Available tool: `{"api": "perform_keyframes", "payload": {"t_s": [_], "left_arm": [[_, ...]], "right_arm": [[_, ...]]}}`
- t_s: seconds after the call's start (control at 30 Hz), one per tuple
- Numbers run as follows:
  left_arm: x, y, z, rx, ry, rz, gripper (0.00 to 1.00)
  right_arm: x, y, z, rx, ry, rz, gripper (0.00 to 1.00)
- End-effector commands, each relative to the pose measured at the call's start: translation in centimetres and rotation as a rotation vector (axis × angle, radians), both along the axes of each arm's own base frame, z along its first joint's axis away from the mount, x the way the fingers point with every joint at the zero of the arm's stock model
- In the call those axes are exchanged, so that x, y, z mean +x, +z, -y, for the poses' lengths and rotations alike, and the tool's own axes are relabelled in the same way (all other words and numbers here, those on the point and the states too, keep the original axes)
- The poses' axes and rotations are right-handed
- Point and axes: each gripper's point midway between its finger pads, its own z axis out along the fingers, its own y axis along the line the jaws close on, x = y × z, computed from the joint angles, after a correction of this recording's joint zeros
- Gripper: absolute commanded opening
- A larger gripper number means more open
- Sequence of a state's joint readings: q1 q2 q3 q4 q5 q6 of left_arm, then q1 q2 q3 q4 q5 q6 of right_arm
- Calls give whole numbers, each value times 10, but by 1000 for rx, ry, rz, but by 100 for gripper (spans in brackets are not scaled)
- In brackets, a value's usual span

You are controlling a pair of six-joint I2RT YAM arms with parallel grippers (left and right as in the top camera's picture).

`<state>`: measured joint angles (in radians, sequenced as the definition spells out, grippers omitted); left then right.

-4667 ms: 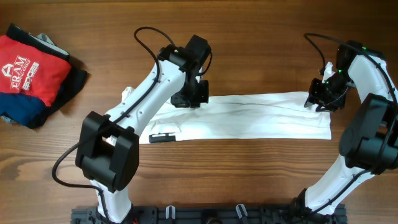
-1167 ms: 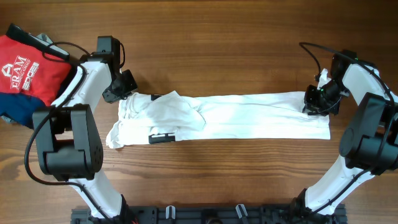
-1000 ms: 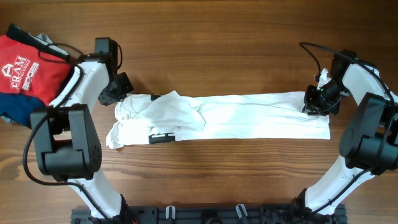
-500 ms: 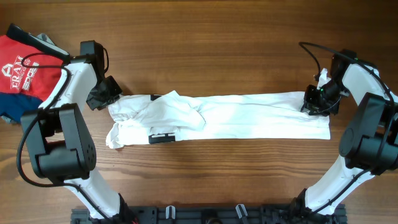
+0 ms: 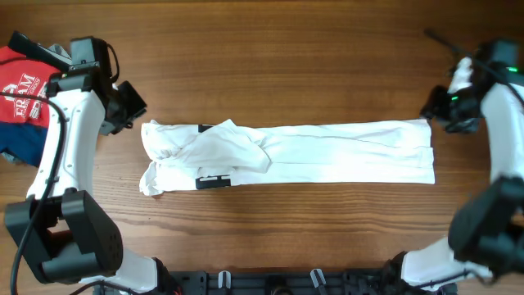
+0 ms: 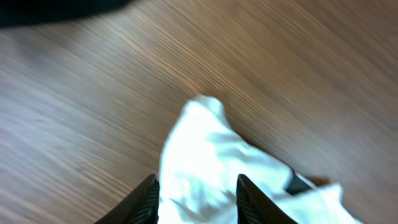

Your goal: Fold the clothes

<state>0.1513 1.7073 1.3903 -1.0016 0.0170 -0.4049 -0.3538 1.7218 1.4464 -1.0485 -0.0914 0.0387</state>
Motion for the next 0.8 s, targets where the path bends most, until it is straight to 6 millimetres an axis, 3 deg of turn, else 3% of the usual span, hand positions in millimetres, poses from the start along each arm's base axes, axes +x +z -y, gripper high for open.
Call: {"api": "perform_keyframes", "payload": {"t_s": [0.0,0.2,0.43,0.63,0.77], "left_arm": [[2,6,48,-143,-106,16,40],[0,5,80,-143,-193,7,41],[-7,3,95,-145,-232,-22,41],[-8,3,97,-145,-238,-24,41],[-8,3,97,-145,-238,-24,41]], "right_arm": [[-16,-9,16,-54,44,-51,59],[-45,-77,7,-52,210,-135,61],[-55,-100,24,-154,162,-158,63],[-67,-126,16,-131,172,-170,63],[-68,-143,-1,-37,194,-158,62]]}}
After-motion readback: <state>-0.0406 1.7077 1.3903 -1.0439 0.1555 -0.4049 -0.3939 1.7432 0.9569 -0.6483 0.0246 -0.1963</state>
